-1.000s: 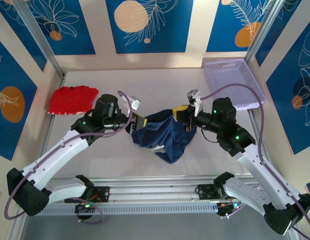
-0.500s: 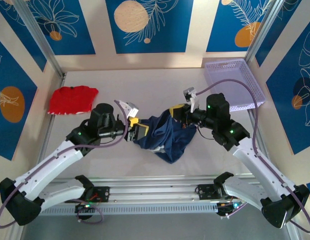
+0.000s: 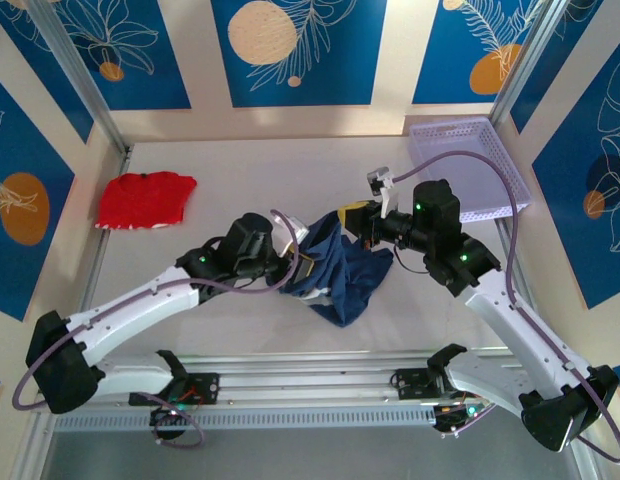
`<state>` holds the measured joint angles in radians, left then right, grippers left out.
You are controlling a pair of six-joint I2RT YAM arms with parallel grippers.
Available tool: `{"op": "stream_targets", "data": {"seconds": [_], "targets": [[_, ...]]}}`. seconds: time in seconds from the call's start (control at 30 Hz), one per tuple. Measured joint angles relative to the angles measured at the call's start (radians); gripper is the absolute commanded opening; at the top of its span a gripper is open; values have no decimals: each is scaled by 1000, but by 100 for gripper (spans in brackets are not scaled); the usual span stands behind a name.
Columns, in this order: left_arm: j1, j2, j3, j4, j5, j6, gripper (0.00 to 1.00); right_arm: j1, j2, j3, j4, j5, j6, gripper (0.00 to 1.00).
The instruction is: Fold the inside-out t-shirt
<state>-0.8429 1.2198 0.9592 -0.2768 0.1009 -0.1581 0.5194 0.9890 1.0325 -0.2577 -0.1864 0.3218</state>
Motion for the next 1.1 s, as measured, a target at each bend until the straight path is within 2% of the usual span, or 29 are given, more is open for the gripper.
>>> {"op": "stream_targets", "data": {"seconds": [0.4, 0.7, 0.77, 0.87, 1.03, 1.1], "targets": [[0, -7, 14, -33, -23, 28, 8, -11, 5, 6, -34, 13, -8, 0], [-33, -87, 9, -64, 96, 127, 5, -48, 76, 127, -119, 52, -7, 0], [-48, -93, 8, -64, 112, 144, 9, -48, 97, 136, -129, 52, -7, 0], [-58, -95, 7, -64, 126, 168, 10, -48, 122, 138, -149, 53, -8, 0], [-58, -109, -13, -54, 126, 187, 0, -47, 149, 146, -205, 80, -20, 0], [-59, -117, -21, -55, 103, 193, 0, -47, 152, 146, -230, 92, -27, 0]]}}
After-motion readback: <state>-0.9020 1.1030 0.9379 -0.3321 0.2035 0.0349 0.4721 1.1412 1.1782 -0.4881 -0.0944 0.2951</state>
